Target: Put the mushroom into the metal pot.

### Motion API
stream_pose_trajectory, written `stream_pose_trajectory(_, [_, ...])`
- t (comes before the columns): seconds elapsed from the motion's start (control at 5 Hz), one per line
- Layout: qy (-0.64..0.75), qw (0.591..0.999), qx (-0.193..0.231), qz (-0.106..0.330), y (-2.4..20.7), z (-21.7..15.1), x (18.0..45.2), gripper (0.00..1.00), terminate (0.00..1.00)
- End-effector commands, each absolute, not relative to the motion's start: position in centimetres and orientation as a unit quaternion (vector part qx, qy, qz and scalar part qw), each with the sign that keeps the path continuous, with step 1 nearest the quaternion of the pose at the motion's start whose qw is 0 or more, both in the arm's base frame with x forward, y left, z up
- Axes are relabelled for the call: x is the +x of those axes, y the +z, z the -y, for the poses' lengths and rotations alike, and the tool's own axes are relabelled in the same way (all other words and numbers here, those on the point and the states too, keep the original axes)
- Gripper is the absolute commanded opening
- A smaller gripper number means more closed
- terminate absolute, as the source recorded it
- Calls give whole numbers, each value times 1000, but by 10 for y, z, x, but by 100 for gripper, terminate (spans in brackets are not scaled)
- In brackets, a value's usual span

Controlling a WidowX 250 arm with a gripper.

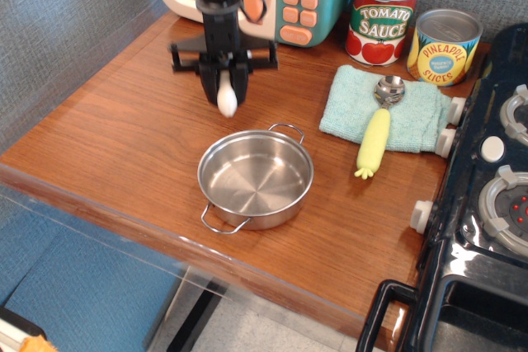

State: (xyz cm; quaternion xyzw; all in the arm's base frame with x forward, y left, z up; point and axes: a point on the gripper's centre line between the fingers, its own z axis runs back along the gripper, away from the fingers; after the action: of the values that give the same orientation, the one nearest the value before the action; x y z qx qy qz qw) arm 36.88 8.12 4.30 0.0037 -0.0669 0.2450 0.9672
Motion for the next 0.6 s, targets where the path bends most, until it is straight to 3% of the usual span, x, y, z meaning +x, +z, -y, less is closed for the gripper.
stream_pose_trajectory(0.0, [189,976,-8,111,110,-53,347,0,0])
stream_pose_trajectory(0.4, [117,991,2,70,91,-16,315,0,0])
